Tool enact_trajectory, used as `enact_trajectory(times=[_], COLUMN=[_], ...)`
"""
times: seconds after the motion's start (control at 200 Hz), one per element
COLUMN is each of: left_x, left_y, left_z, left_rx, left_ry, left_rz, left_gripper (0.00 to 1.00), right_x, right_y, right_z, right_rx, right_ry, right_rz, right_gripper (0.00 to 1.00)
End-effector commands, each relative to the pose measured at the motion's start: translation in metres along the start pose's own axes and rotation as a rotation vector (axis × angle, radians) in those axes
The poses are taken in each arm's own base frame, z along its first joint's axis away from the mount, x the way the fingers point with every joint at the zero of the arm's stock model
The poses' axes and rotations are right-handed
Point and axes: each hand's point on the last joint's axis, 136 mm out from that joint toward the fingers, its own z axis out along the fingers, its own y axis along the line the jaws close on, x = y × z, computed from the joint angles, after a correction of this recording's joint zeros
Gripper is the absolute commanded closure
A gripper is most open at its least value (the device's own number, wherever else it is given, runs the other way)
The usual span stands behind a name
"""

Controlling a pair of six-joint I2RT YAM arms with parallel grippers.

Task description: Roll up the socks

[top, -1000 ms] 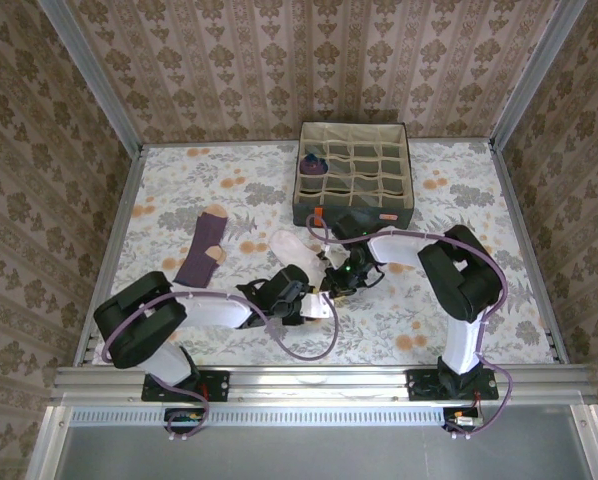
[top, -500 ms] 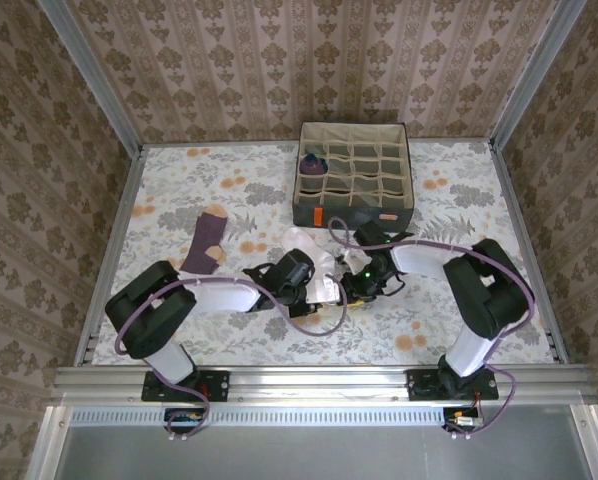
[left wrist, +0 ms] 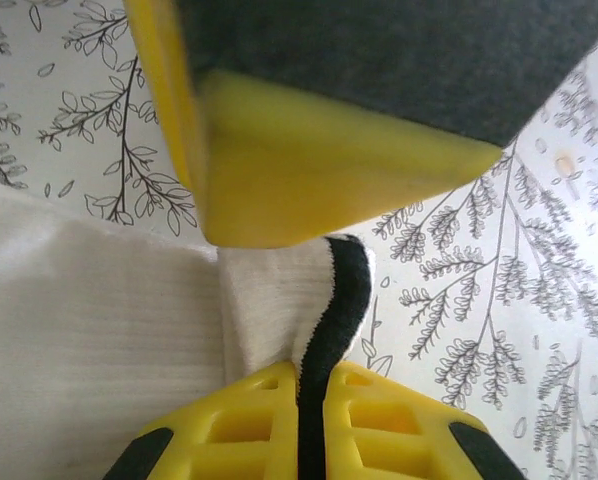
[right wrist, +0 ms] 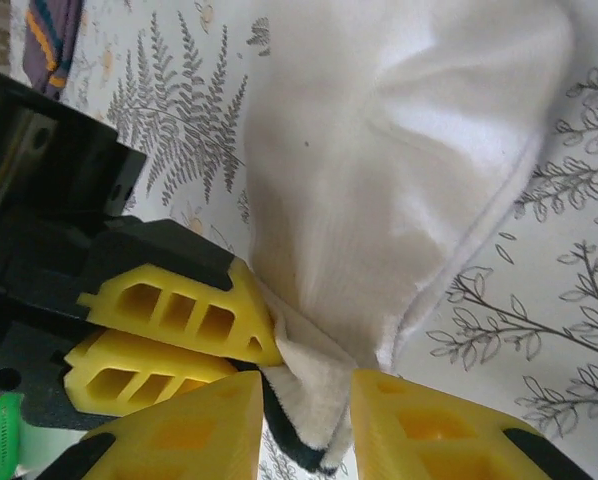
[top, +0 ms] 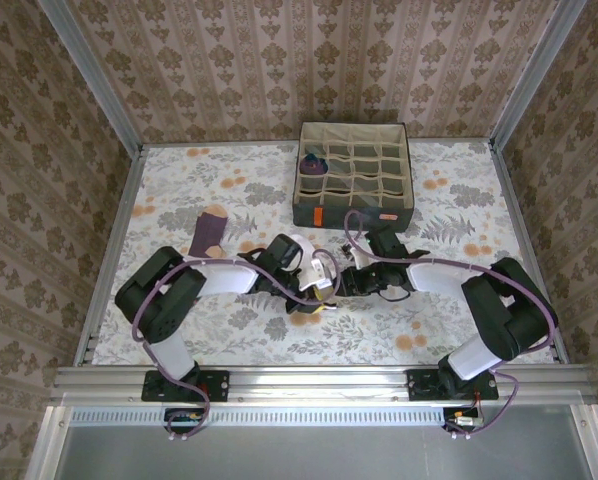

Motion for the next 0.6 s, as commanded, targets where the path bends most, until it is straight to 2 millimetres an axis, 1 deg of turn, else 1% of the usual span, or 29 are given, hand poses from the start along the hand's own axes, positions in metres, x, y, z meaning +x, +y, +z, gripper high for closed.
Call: enact_trajectory(times=[0.0,0.17,0.34,0.595], left_x=[0.018,0.019,0.020,0.023], left_y=[-0.015,-0.011,-0.003,0.010], left_z=[0.005,0.005,0.002,-0.003], left_rx=[0.121,0.158,0.183,0.176], left_ry=[0.038,0.014,-0.022,-0.051], left_rz=[-0.142,-0.205,-0.295,-0.398], left_gripper=[1.00,1.00,1.00,1.00], right_x=[-0.008,-0.003,0.011,0.022], right_y=[0.018,0.017,0.015,0.013], right_z=[0.000,0.007,0.017,0.020], right_rx=[-0.088,-0.095,-0.107,-0.100], right_ry=[-0.026,0.032,0.130,0.183], right_rz=[-0.038,-0.037,-0.024,-0.053], right_gripper=[0.71,0.69,0.65,0.63])
